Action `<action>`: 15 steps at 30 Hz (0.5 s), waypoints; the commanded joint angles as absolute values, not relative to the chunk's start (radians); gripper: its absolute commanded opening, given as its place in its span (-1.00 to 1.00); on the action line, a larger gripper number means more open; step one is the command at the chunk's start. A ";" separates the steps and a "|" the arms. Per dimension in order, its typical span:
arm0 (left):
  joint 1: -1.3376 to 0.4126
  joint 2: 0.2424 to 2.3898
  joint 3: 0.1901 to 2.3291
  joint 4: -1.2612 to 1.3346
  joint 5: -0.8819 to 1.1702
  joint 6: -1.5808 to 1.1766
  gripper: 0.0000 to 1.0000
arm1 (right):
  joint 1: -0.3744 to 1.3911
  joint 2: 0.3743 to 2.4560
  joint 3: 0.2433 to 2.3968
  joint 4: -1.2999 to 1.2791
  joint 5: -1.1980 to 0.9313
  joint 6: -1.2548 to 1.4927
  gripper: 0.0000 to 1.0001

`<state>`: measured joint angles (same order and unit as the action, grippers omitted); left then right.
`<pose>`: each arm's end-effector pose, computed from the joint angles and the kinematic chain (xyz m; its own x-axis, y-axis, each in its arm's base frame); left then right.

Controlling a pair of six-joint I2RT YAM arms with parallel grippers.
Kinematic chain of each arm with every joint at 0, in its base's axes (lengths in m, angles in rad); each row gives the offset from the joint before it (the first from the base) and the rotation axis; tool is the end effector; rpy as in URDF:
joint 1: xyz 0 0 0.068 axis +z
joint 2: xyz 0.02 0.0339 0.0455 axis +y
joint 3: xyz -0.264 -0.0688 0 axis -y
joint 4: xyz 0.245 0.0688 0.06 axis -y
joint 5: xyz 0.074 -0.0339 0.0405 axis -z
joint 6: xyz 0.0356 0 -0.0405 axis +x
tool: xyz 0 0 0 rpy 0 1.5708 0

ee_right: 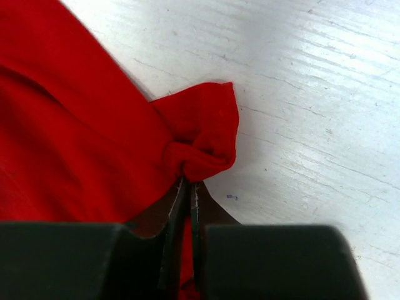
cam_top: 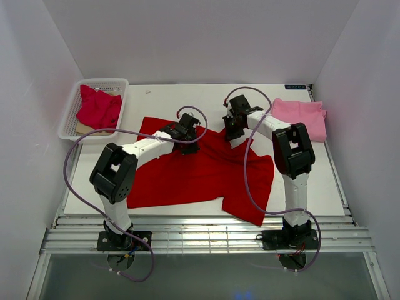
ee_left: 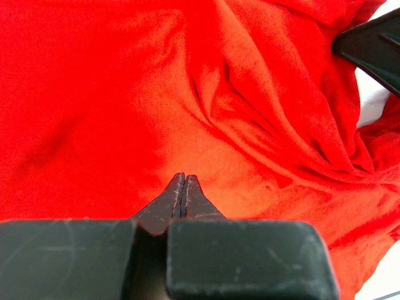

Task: Fold and stack the t-shirts
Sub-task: Flatten out the tshirt

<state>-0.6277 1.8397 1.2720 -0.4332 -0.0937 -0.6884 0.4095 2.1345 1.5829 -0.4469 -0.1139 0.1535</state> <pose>0.3160 -0.2252 0.1947 -0.8718 -0.1489 -0.4667 -0.0129 0.9593 -0.2819 0.4207 0.1870 0.1674 -0.8312 -0.1952 -0.5206 -0.3288 0.9276 0.1772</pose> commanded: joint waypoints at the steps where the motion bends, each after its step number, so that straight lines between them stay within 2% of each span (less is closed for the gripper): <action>1: -0.626 1.755 1.250 -0.420 -0.115 -0.692 -1.00 | 0.407 2.112 1.586 -0.452 -0.097 0.176 -0.84; 4: -0.626 1.750 1.235 -0.420 -0.112 -0.698 -1.00 | 0.407 2.076 1.647 -0.469 0.036 0.166 -0.84; 7: -0.626 1.747 1.224 -0.420 -0.113 -0.703 -1.00 | 0.408 2.033 1.742 -0.489 0.068 0.117 -0.82; 11: -0.626 1.740 1.209 -0.416 -0.123 -0.709 -1.00 | 0.425 1.994 1.781 -0.546 -0.078 0.069 -0.77; 15: -0.626 1.746 1.207 -0.414 -0.130 -0.706 -1.00 | 0.494 1.970 1.654 -0.609 -0.244 0.014 -0.66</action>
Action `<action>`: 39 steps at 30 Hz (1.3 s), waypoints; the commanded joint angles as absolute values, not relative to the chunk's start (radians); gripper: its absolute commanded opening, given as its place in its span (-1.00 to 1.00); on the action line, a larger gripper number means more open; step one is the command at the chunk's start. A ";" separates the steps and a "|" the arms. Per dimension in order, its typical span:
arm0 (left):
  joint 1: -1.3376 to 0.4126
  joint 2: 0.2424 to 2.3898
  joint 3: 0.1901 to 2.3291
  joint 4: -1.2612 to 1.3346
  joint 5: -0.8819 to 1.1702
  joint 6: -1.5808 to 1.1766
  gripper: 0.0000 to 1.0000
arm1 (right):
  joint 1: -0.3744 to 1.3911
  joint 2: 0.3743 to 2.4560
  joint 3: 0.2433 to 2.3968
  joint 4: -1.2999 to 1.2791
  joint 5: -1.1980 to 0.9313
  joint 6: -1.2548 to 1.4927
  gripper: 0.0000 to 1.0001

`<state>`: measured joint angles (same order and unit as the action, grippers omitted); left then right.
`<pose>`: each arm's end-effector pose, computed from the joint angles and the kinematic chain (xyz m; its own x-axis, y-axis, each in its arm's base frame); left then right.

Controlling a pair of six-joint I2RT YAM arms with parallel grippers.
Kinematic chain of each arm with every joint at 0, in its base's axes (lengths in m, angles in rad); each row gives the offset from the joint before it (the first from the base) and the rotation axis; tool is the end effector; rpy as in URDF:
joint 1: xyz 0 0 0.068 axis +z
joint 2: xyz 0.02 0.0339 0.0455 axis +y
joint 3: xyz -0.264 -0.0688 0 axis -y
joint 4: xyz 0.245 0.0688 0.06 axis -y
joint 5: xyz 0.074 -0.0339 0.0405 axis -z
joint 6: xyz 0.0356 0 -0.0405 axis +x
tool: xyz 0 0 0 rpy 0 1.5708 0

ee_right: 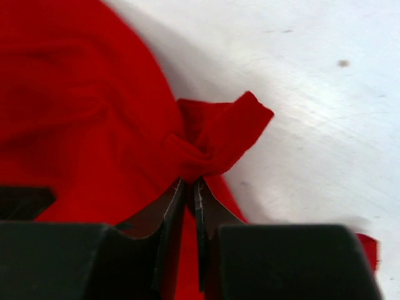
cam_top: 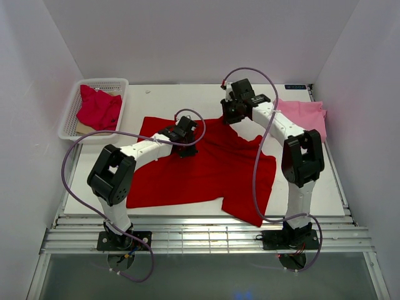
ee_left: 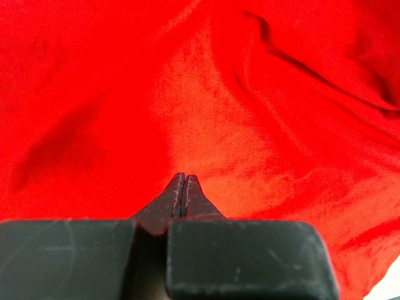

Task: Fold and stack the t-shirts
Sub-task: Flatten out the tshirt

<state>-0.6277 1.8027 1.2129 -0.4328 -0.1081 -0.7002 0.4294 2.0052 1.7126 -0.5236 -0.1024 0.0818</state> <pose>0.3055 -0.2169 0.1907 -0.8751 -0.1565 -0.4579 -0.0334 0.9636 -0.2654 0.4149 0.1940 0.2600 -0.6992 -0.2308 -0.6766 -0.4221 0.8972 0.1302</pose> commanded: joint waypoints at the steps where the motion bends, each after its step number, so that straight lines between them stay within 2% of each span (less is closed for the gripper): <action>1: -0.626 1.747 1.209 -0.414 -0.132 -0.704 -1.00 | 0.515 1.965 1.623 -0.632 -0.296 0.005 -0.64; 5: -0.626 1.747 1.207 -0.416 -0.138 -0.699 -1.00 | 0.615 1.942 1.468 -0.641 -0.357 -0.049 -0.57; 9: -0.626 1.733 1.189 -0.416 -0.149 -0.698 -1.00 | 0.634 1.866 1.365 -0.632 -0.347 -0.032 -0.38; 13: -0.626 1.723 1.174 -0.416 -0.147 -0.703 -1.00 | 0.632 1.792 1.388 -0.618 -0.053 -0.008 -0.27; 17: -0.626 1.724 1.172 -0.416 -0.141 -0.707 -1.00 | 0.589 1.761 1.463 -0.597 0.058 0.058 -0.24; 18: -0.626 1.723 1.170 -0.417 -0.140 -0.710 -1.00 | 0.581 1.755 1.471 -0.574 0.070 0.070 -0.18; 21: -0.626 1.710 1.157 -0.416 -0.138 -0.719 -1.00 | 0.545 1.778 1.493 -0.546 0.075 0.098 -0.07; 29: -0.626 1.689 1.129 -0.416 -0.135 -0.715 -1.00 | 0.500 1.937 1.516 -0.506 -0.116 0.057 -0.03; 30: -0.626 1.686 1.123 -0.414 -0.133 -0.716 -0.96 | 0.500 1.966 1.525 -0.499 -0.133 0.048 -0.03; 32: -0.626 1.680 1.118 -0.416 -0.129 -0.718 -0.57 | 0.499 1.993 1.542 -0.489 -0.170 0.041 -0.03; 35: -0.626 1.663 1.104 -0.414 -0.127 -0.719 -0.15 | 0.497 2.028 1.583 -0.465 -0.204 0.035 -0.02; 39: -0.626 1.641 1.091 -0.413 -0.132 -0.719 0.01 | 0.497 2.072 1.643 -0.451 -0.236 0.034 -0.02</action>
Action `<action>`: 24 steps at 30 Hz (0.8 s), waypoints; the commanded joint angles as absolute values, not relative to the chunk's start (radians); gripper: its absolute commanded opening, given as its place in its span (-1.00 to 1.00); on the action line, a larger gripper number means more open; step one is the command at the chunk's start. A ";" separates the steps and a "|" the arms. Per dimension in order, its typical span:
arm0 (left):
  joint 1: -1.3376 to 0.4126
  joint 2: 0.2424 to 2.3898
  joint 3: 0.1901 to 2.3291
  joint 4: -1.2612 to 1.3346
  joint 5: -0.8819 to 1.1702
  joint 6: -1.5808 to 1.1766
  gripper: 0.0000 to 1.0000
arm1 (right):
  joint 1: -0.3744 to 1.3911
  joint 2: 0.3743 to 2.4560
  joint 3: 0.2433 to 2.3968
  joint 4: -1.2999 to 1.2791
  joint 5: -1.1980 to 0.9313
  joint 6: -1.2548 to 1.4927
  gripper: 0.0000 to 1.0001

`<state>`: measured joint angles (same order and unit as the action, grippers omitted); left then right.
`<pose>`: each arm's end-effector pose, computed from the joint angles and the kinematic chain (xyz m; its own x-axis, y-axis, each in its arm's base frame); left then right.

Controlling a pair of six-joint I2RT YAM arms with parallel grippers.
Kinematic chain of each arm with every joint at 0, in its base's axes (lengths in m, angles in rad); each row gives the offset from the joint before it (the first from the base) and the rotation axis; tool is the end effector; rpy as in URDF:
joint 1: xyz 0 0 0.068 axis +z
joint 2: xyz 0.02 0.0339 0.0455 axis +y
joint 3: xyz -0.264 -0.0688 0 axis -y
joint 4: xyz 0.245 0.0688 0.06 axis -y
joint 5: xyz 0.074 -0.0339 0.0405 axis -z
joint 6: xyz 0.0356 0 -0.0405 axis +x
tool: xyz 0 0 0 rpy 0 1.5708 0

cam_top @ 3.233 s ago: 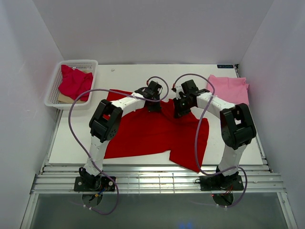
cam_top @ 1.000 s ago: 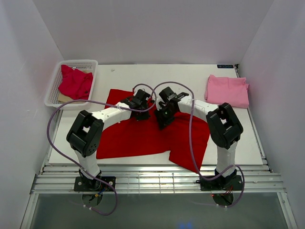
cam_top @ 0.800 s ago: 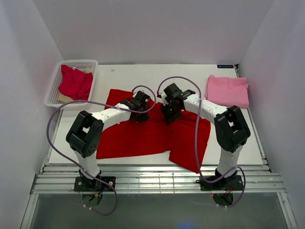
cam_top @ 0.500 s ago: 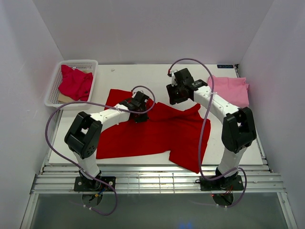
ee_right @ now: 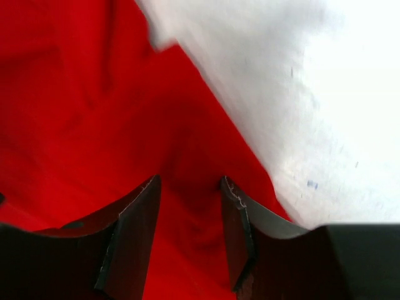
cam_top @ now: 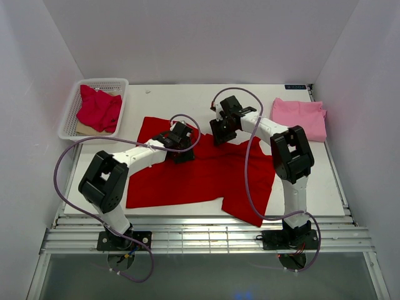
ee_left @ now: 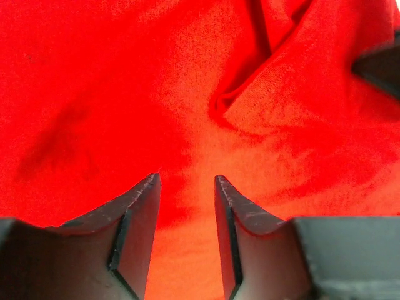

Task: Fold and stack the t-shirts
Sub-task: Flatten out the tshirt

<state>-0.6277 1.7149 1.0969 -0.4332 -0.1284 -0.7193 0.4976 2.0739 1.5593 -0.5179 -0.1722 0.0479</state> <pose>0.2832 -0.1999 0.1868 -0.8784 -0.1700 -0.4468 -0.0634 0.9678 -0.2435 0.3890 0.2182 0.1828 -0.7798 -0.3699 -0.5050 -0.5107 0.8425 0.1715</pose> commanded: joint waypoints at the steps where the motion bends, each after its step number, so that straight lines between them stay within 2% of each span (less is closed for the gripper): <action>1: -0.626 1.638 1.086 -0.413 -0.135 -0.718 0.03 | 0.495 2.080 1.664 -0.451 -0.244 0.034 -0.02; 19: -0.626 1.549 1.046 -0.442 -0.167 -0.724 0.06 | 0.495 2.224 1.747 -0.448 -0.268 0.043 -0.02; 23: -0.626 1.539 1.035 -0.443 -0.170 -0.729 0.06 | 0.495 2.212 1.741 -0.439 -0.246 0.043 -0.21; 24: -0.626 1.539 1.032 -0.445 -0.169 -0.732 0.06 | 0.495 2.201 1.740 -0.436 -0.230 0.041 -0.35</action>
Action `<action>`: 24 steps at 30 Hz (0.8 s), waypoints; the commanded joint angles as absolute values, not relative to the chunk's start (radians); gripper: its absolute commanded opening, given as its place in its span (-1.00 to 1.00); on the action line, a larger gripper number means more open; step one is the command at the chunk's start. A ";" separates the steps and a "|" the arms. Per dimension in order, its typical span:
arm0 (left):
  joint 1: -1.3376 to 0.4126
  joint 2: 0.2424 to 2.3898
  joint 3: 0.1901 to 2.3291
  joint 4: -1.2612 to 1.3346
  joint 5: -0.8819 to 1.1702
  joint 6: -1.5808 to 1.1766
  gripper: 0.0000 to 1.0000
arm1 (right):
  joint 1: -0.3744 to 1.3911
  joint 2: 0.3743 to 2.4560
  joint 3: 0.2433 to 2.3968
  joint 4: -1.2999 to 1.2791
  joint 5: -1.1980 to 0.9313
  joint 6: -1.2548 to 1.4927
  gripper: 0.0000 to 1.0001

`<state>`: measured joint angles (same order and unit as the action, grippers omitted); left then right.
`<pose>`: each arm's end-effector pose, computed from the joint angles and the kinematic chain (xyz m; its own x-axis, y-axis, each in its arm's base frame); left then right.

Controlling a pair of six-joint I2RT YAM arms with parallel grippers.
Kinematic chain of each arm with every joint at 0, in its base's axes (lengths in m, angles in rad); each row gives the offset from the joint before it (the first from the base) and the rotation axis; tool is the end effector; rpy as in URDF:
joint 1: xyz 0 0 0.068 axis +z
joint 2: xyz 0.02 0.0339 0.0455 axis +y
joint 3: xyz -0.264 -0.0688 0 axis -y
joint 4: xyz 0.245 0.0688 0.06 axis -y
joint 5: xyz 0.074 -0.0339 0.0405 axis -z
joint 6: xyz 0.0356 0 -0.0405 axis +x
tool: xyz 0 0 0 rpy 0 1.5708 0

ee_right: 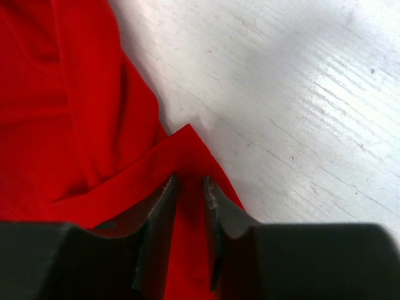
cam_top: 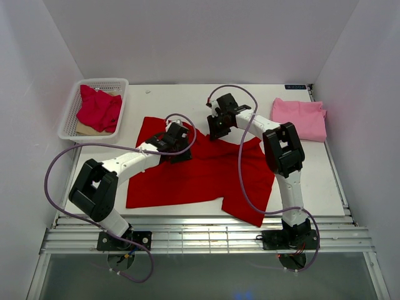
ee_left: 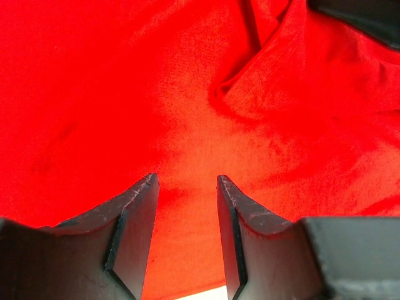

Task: Fold and stack the t-shirts
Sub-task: Flatten out the tshirt

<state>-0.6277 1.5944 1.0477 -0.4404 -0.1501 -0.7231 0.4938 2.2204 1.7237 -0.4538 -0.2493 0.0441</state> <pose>0.2677 -0.1877 0.2102 -0.8465 -0.1942 -0.4958 -0.0615 0.9606 -0.2711 0.4244 0.2384 0.1714 -0.7416 -0.3507 -0.5719 -0.5534 0.8016 0.2262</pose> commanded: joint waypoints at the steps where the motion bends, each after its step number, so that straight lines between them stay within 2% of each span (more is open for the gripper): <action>1: -0.626 1.539 1.031 -0.443 -0.166 -0.733 0.06 | 0.494 2.195 1.741 -0.434 -0.219 0.040 -0.44; 2: -0.626 1.542 1.028 -0.443 -0.164 -0.733 0.06 | 0.495 2.189 1.743 -0.434 -0.206 0.038 -0.52; 3: -0.626 1.543 1.026 -0.442 -0.161 -0.738 0.06 | 0.494 2.175 1.744 -0.433 -0.177 0.038 -0.69; 5: -0.626 1.545 1.025 -0.442 -0.158 -0.739 0.05 | 0.494 2.160 1.755 -0.433 -0.150 0.032 -0.77; 14: -0.588 1.563 1.063 -0.463 -0.238 -0.700 0.05 | 0.456 2.080 1.851 -0.468 -0.083 0.048 -0.78; 19: -0.431 1.565 1.109 -0.449 -0.207 -0.664 0.05 | 0.416 2.063 1.908 -0.486 -0.037 0.035 -0.78; 24: -0.327 1.661 1.216 -0.446 -0.235 -0.606 0.06 | 0.377 2.108 1.954 -0.497 -0.009 0.026 -0.78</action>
